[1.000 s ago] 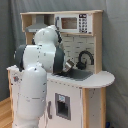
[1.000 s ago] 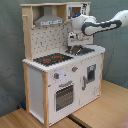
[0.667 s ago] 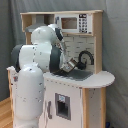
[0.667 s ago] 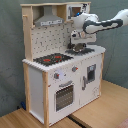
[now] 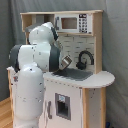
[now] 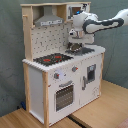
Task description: Play with the kitchen
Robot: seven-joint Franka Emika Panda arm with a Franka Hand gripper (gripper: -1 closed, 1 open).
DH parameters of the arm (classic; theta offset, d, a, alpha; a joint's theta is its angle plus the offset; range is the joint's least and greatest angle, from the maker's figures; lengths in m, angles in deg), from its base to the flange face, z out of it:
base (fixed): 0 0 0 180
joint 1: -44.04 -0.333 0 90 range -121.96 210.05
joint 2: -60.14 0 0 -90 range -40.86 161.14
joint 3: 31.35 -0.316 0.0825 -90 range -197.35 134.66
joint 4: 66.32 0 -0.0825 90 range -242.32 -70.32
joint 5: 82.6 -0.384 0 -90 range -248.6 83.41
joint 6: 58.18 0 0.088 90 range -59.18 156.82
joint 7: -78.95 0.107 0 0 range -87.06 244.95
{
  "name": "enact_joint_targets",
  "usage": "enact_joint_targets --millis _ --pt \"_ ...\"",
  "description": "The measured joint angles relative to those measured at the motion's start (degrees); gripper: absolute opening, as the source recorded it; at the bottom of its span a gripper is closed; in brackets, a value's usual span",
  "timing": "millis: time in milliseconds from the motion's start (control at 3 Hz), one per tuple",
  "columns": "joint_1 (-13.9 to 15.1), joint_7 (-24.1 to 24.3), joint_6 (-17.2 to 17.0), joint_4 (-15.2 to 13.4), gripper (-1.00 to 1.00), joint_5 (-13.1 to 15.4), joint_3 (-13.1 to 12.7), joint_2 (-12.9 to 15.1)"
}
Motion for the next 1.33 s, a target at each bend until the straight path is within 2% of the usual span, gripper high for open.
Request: enact_joint_targets --millis 1333 --pt "-0.6 17.2 14.2 0.6 -1.00 -2.2 -9.0 1.0"
